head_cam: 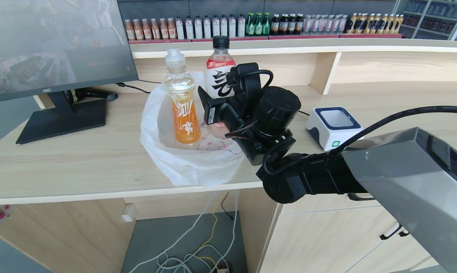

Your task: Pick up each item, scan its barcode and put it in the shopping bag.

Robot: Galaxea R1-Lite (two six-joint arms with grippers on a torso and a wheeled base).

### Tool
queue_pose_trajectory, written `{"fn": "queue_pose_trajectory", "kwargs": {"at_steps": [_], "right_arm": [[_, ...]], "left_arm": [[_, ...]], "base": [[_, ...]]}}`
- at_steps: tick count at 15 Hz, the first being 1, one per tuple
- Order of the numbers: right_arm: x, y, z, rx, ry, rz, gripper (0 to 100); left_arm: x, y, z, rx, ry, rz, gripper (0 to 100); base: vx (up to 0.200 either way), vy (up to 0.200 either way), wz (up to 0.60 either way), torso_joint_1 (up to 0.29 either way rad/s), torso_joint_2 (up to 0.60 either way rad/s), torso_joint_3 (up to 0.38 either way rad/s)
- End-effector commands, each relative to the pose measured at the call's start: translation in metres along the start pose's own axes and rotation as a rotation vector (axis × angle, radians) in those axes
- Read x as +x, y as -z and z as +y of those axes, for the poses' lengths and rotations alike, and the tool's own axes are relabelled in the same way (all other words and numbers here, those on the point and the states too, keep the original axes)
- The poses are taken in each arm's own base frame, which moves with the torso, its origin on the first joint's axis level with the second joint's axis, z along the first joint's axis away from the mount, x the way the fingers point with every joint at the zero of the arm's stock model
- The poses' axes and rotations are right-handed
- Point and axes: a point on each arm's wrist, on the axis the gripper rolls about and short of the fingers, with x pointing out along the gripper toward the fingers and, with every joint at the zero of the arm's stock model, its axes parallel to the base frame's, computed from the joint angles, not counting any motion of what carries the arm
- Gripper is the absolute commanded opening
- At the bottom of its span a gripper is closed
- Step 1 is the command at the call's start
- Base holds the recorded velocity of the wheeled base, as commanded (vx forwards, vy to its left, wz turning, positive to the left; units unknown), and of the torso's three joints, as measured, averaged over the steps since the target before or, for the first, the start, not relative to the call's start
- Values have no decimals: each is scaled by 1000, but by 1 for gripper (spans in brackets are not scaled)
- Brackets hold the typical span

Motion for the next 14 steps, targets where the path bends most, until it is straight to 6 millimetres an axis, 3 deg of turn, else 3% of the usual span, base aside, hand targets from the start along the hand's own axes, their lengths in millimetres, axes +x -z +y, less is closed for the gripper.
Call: {"fn": "queue_pose_trajectory", "kwargs": {"at_steps": [1, 5, 14], "right_arm": [[7, 10, -7, -7, 17, -4, 0], [11, 26, -21, -27, 44, 17, 0], [8, 49, -20, -33, 53, 58, 0]], "left_arm": [[0, 0, 0, 0, -1, 0, 100], [0, 0, 0, 0, 0, 0, 100], [0, 0, 0, 0, -1, 0, 100]], "base": [[0, 0, 0, 0, 0, 0], [0, 0, 0, 0, 0, 0], [0, 0, 0, 0, 0, 0]]}}
